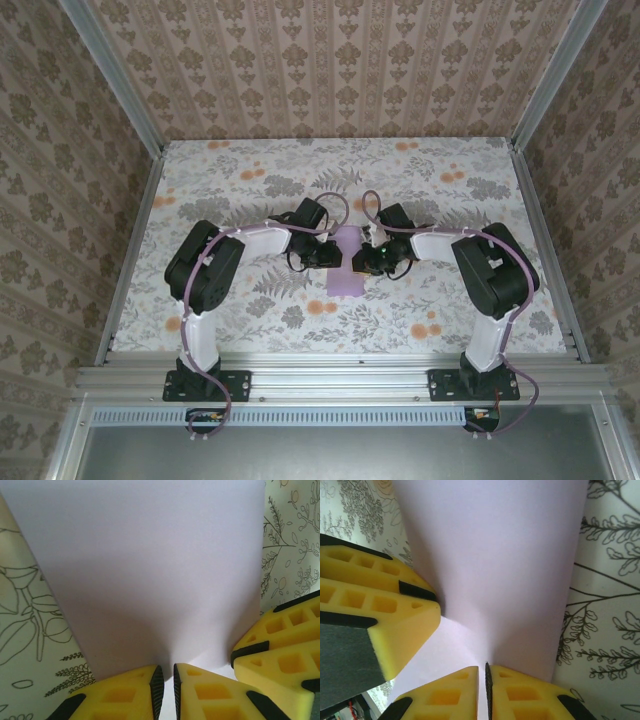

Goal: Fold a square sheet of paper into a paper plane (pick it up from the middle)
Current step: Fold the square sheet of paper in half at the center of the table.

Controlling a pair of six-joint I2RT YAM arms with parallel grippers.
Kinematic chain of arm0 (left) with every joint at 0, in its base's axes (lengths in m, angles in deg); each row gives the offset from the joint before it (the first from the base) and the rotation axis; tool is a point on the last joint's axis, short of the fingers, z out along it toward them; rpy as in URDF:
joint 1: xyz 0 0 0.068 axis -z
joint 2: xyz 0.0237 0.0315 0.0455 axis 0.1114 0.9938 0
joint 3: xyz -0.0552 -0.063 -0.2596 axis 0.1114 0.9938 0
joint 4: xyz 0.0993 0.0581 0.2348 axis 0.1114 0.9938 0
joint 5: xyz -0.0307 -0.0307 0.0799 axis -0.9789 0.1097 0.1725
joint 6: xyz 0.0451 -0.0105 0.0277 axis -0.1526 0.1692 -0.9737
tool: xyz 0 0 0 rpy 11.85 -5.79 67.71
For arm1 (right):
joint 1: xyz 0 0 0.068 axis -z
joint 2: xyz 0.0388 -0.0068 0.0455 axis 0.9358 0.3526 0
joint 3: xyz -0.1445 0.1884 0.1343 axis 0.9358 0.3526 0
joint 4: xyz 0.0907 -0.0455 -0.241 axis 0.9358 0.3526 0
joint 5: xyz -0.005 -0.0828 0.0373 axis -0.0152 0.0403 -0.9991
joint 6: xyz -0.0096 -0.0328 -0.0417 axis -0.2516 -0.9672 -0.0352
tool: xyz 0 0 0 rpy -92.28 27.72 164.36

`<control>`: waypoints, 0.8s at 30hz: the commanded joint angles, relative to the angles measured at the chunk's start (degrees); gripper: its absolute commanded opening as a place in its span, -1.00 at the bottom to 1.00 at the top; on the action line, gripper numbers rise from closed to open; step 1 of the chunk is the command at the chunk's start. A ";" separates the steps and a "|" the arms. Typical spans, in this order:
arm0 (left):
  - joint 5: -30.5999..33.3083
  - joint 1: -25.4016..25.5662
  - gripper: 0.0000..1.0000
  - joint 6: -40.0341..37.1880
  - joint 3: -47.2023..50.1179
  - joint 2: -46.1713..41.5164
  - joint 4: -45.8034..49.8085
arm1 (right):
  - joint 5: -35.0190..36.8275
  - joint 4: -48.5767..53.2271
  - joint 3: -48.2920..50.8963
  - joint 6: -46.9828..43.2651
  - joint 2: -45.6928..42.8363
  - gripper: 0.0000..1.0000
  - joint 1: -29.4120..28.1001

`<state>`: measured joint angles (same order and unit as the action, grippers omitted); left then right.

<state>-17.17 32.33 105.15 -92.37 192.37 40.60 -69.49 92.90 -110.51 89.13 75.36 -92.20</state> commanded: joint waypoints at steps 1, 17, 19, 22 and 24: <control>6.18 0.82 -0.61 -2.09 2.04 5.49 5.43 | 1.23 1.62 1.13 -1.86 1.48 -0.68 0.83; 6.18 0.79 -0.61 -2.51 2.22 6.36 5.94 | -3.85 -1.21 2.03 2.59 -5.02 -0.75 -1.72; 6.18 0.80 -0.61 -2.62 2.14 6.41 6.03 | -4.03 -1.50 2.35 2.82 -4.13 -0.76 -2.41; 6.18 0.82 -0.61 -2.60 2.06 6.37 6.24 | -3.96 -1.41 3.41 2.48 -2.98 -0.77 -2.66; 6.18 0.75 -0.61 -2.66 2.09 6.36 6.24 | -3.72 -0.65 3.81 1.89 -2.75 -0.77 -2.72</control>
<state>-17.24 32.33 104.12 -92.79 192.72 41.15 -71.94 91.59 -107.88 90.90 71.64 -94.87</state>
